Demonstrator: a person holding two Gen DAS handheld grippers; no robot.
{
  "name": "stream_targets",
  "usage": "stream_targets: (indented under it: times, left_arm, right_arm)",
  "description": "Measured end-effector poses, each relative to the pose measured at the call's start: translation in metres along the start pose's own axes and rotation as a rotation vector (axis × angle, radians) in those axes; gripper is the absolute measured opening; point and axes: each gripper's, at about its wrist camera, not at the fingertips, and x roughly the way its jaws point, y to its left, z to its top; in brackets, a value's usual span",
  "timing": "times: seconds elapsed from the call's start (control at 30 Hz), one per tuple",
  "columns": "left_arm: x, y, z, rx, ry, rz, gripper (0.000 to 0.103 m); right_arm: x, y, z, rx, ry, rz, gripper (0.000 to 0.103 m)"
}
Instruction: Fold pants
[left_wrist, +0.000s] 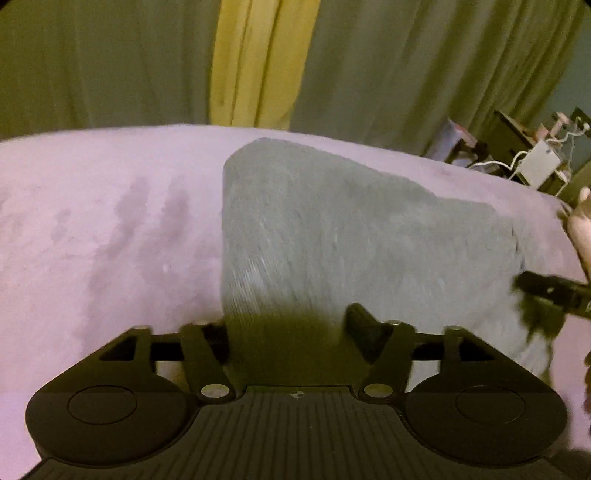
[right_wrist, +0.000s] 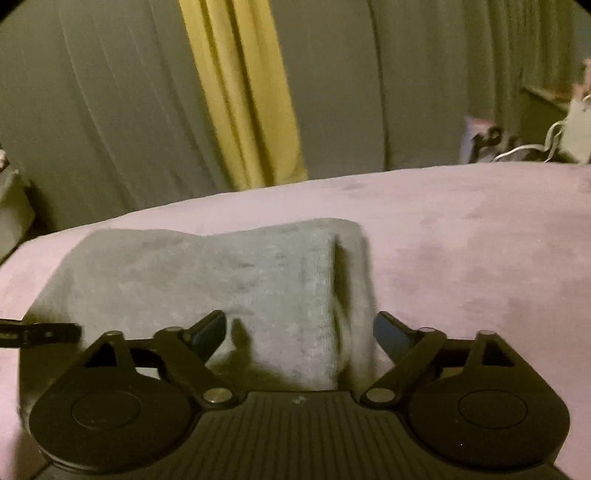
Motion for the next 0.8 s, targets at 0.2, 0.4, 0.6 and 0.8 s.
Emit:
stream_targets:
  times: [0.2,0.4,0.6,0.8]
  left_arm:
    - [-0.029,-0.016,-0.042,0.109,-0.014,0.051,0.091]
    - [-0.019,-0.011,-0.052,0.068,0.041,0.060,0.101]
    - [-0.045,0.013,-0.058,-0.064,0.057,0.158,0.100]
    - [-0.059,-0.020,-0.097,0.046,0.191,0.269,0.100]
  right_arm:
    - [-0.026,0.009,-0.034,-0.058,-0.059,-0.061,0.097]
    - [-0.002,0.022,-0.035,-0.098,-0.001,-0.112,0.098]
    - [-0.030,0.051,-0.037,-0.175,-0.079,-0.151,0.098]
    - [-0.075,0.073,-0.083,-0.259,-0.047,-0.108,0.099]
